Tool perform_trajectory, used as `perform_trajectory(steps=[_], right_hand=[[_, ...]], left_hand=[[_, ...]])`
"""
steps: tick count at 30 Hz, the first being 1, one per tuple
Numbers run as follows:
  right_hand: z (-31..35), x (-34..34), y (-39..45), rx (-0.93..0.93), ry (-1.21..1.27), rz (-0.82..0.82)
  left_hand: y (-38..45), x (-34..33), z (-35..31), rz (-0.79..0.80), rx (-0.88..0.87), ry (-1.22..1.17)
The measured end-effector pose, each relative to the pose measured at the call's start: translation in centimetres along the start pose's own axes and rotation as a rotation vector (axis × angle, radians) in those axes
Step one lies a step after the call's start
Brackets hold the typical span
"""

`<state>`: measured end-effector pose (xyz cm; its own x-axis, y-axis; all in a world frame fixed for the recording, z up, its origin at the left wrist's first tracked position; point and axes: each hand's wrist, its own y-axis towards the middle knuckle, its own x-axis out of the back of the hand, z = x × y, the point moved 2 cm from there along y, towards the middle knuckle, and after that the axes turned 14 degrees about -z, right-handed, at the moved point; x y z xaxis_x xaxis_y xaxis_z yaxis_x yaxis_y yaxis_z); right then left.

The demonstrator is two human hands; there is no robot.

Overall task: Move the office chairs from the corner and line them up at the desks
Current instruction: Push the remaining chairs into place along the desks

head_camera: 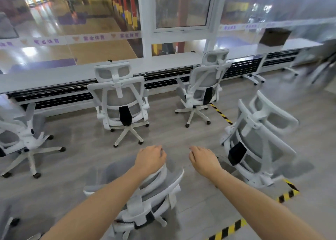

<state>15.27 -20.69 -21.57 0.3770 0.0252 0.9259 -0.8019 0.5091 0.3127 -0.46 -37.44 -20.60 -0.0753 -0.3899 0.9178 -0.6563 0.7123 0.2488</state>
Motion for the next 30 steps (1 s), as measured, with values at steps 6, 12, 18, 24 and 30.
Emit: perform_trajectory(steps=[6, 12, 18, 24, 30], right_hand=[[-14.1, 4.8, -1.2, -0.181, -0.136, 0.028], [-27.4, 11.1, -2.2, -0.276, -0.238, -0.026], [-38.7, 14.2, -0.2, -0.404, -0.166, -0.201], [-44.2, 12.8, 5.1, -0.456, -0.064, -0.344], [-49.0, 8.3, 11.6, -0.453, -0.147, -0.284]], left_hand=[[5.3, -4.7, -11.5, 0.037, -0.170, 0.033], [11.7, -9.5, -26.0, 0.049, -0.316, 0.019], [17.3, -12.8, -38.3, 0.038, -0.428, -0.024], [23.8, -16.4, -43.7, 0.019, -0.485, -0.051], [34.6, -21.4, -47.2, -0.049, -0.612, -0.139]])
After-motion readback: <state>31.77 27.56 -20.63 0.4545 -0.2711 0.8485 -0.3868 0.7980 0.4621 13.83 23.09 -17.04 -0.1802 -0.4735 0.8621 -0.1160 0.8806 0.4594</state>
